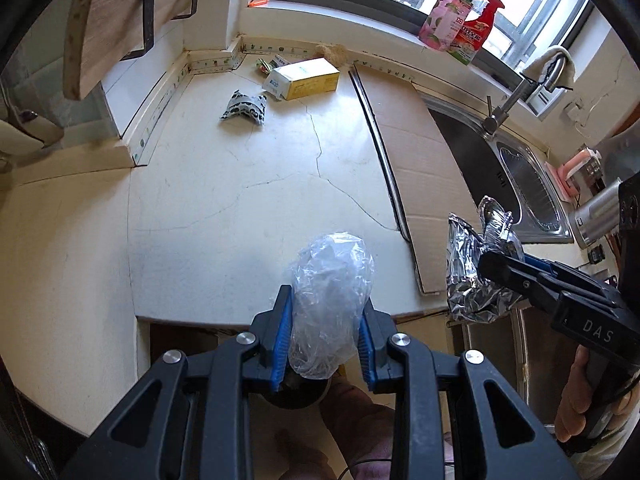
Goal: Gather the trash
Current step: 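Carry the plastic bag and foil down over the black trash bin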
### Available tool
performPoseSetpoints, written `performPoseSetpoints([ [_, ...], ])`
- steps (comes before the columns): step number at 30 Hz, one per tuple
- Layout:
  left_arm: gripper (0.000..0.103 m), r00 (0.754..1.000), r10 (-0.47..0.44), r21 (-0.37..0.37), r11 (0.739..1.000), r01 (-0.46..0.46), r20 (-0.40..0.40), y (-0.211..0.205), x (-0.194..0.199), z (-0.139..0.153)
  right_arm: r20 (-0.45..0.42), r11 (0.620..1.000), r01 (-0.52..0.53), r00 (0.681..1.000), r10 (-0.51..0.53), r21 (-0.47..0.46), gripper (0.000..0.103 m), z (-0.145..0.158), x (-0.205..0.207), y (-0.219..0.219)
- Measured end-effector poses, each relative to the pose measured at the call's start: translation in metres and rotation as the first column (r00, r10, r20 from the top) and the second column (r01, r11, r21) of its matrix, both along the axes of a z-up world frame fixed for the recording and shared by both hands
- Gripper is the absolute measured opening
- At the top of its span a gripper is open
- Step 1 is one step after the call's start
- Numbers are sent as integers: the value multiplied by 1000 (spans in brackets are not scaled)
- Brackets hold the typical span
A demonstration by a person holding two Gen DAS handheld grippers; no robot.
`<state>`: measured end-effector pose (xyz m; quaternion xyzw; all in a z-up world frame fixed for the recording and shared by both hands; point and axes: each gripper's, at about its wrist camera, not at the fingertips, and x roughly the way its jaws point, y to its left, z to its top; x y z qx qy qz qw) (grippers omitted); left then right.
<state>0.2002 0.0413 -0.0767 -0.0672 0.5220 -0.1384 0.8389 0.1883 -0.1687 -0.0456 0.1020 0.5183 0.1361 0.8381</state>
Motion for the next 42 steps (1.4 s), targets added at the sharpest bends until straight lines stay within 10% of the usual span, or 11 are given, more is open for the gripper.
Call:
performPoseSetpoints([
  [22,27,987,-141,13,990,143,-77,-33,-97,-31,-72,998,32,997,-36,-50,40,-24,-146,10],
  [42,27,957,-55,54,996,73,-283,-70,-129,-162,-279,999,5,960,-20,-54,40,-138,-166,-24],
])
